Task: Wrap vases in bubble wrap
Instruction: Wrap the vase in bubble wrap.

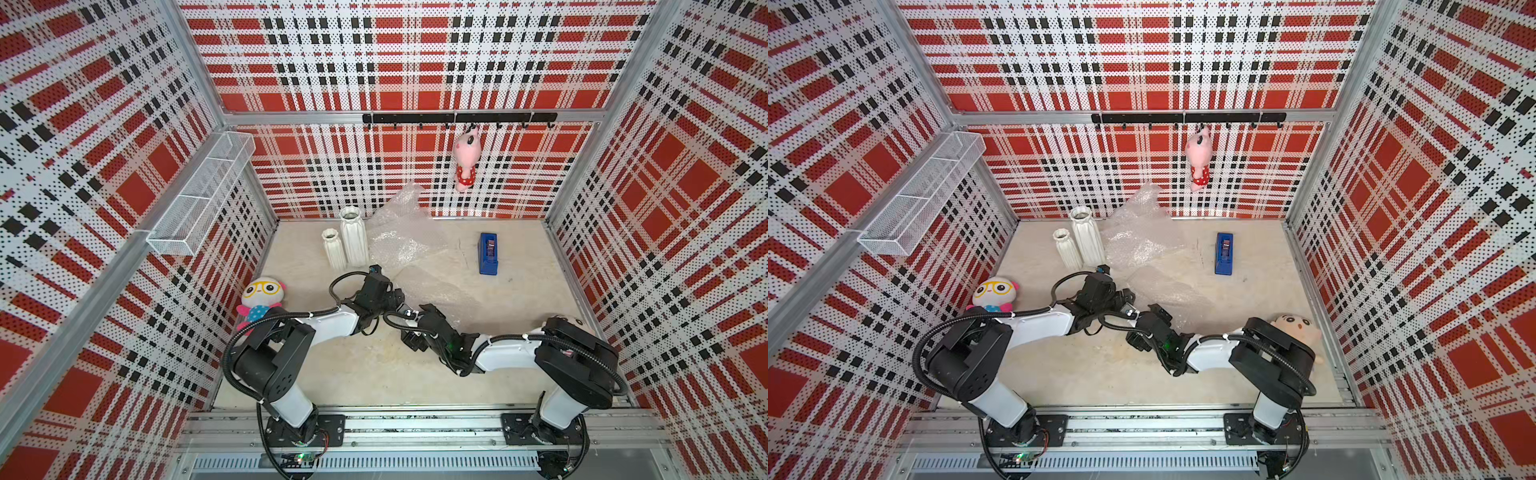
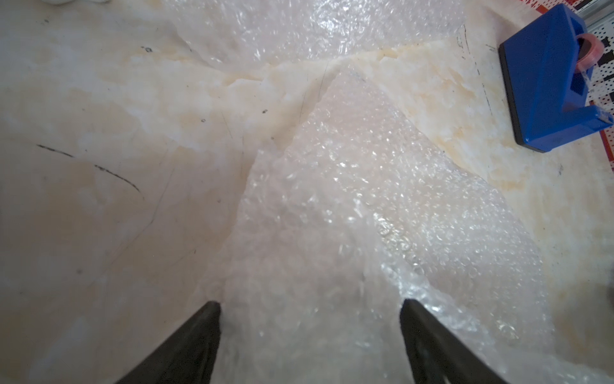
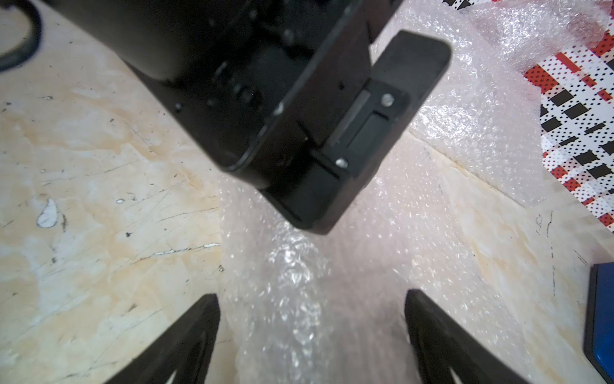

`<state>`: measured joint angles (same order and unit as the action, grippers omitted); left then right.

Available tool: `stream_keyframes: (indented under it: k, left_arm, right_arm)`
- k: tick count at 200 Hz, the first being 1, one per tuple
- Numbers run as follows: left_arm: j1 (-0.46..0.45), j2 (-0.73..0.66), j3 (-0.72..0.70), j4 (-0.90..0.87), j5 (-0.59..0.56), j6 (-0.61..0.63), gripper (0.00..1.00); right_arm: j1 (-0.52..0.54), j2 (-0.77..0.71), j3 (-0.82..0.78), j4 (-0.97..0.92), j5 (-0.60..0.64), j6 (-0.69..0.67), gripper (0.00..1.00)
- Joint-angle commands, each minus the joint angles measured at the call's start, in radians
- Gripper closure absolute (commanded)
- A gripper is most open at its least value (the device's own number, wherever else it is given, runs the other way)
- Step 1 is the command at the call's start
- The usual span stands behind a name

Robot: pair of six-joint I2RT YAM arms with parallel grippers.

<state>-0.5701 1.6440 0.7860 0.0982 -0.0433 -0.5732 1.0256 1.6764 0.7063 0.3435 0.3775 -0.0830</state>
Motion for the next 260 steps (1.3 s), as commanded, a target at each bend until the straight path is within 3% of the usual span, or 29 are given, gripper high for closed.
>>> stream_keyframes:
  k: [1,56,89,135,182,260]
  left_arm:
    - [-0.009,-0.001,-0.008,0.011,-0.001,0.014,0.15]
    - [0.027,-0.045,-0.097,0.116,0.057,-0.006,0.19]
    - [0.033,-0.048,-0.104,0.127,0.070,-0.004,0.20]
    - [0.032,-0.049,-0.112,0.145,0.080,-0.011,0.21]
    - [0.032,-0.048,-0.108,0.149,0.084,-0.014,0.21]
    - [0.084,-0.087,-0.081,0.146,0.082,-0.056,0.05]
  right_arm:
    - [0.019,0.030,-0.010,-0.301,-0.075,0.048,0.10]
    - [0.014,-0.007,0.053,-0.389,-0.125,-0.006,0.13]
    - [0.011,-0.014,0.125,-0.544,-0.111,-0.072,0.13]
    - [-0.024,-0.034,0.109,-0.586,-0.104,-0.095,0.12]
    - [-0.029,0.058,0.136,-0.569,-0.117,-0.090,0.11]
    - [-0.044,0.108,0.172,-0.611,-0.133,-0.050,0.13]
